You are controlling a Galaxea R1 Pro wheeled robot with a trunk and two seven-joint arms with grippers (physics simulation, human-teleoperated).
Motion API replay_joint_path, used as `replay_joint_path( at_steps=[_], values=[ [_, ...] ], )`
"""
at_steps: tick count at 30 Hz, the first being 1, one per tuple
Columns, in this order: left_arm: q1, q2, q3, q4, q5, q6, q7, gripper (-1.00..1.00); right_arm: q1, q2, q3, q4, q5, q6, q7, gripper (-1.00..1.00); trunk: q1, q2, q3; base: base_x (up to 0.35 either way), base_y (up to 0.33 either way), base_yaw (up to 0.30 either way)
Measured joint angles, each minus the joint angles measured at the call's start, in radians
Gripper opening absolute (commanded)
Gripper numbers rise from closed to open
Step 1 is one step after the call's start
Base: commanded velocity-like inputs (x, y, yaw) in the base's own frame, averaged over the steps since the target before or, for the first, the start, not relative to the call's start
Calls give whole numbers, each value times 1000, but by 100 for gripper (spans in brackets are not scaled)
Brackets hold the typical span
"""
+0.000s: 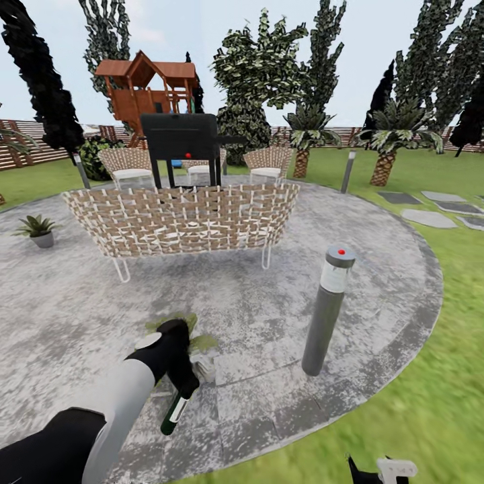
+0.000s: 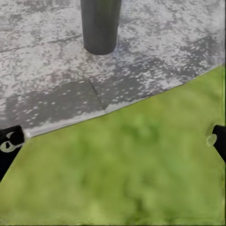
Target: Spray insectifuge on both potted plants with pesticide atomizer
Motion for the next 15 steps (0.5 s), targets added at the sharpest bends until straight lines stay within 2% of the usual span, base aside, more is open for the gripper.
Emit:
replay_joint_path(
  at_steps=[2,3,5,6,7,9,10,11,13,14,15],
  values=[
    [60,-1,6,-66,20,-33,35,-100,0,0,0,0,0,0,0,100,0,0,0,-336,0,-269],
    [85,0,13,-85,47,-69,43,-100,0,0,0,0,0,0,0,100,0,0,0,-307,0,-256],
    [132,0,32,-99,127,-172,59,-100,0,1,1,1,0,0,0,100,0,0,0,-233,0,-175],
    [155,0,37,-101,166,-221,89,-100,0,2,1,1,0,0,0,100,0,0,0,-109,0,-66],
    [177,1,40,-99,198,-259,145,-100,0,2,2,2,0,0,0,100,0,0,0,-56,0,-34],
    [224,-1,42,-95,259,-308,295,-100,0,3,2,2,0,0,0,100,-1,0,0,-22,0,-13],
    [244,-1,43,-94,296,-338,346,-100,0,3,2,2,0,0,0,100,-1,0,0,-9,0,-6],
    [257,-1,44,-94,325,-366,368,-100,0,3,1,2,0,0,0,100,-1,0,0,-5,0,-3],
    [285,0,44,-93,404,-464,399,-100,0,3,1,2,0,0,0,100,-1,0,0,-2,0,-1],
    [295,2,44,-93,430,-500,405,-100,0,3,1,2,0,0,0,100,-1,0,0,0,0,0],
    [301,2,44,-92,441,-515,407,-100,0,3,1,2,0,0,0,100,-1,0,0,0,0,0]
  ],
)
